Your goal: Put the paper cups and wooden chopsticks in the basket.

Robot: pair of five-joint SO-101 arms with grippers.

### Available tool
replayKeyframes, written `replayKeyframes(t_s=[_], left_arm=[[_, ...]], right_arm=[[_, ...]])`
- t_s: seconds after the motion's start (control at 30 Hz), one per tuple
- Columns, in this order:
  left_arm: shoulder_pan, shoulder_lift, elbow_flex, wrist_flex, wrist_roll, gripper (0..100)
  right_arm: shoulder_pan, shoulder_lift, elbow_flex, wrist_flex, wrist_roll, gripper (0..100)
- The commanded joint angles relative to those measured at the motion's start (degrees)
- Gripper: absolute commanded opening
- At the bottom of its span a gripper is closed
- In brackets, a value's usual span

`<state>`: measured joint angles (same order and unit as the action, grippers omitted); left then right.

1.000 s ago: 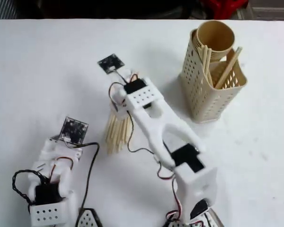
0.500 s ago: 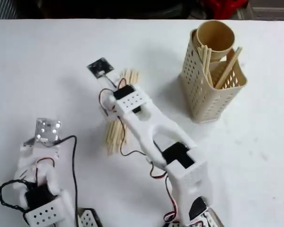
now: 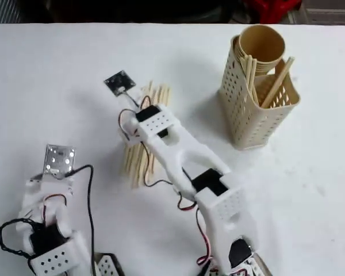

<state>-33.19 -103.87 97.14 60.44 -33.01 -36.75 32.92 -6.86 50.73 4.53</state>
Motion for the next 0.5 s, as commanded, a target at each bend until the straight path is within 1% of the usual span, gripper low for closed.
replayKeyframes(t_s=[0.0, 0.13, 0.33, 0.47], left_arm=[[-0.5, -0.4, -0.2, 0.1, -0.4, 14], [-0.5, -0.4, -0.2, 0.1, -0.4, 14], [-0.5, -0.4, -0.2, 0.1, -0.4, 14], [-0.4, -0.4, -0.2, 0.1, -0.4, 14]], right_arm=[[5.8, 0.7, -2.1, 2.2, -0.2, 11.6], [9.1, 1.4, -2.7, 2.5, -0.1, 11.6], [9.0, 0.7, -3.0, 4.4, -0.4, 11.6], [7.3, -4.7, -2.9, 5.1, -0.5, 11.6]])
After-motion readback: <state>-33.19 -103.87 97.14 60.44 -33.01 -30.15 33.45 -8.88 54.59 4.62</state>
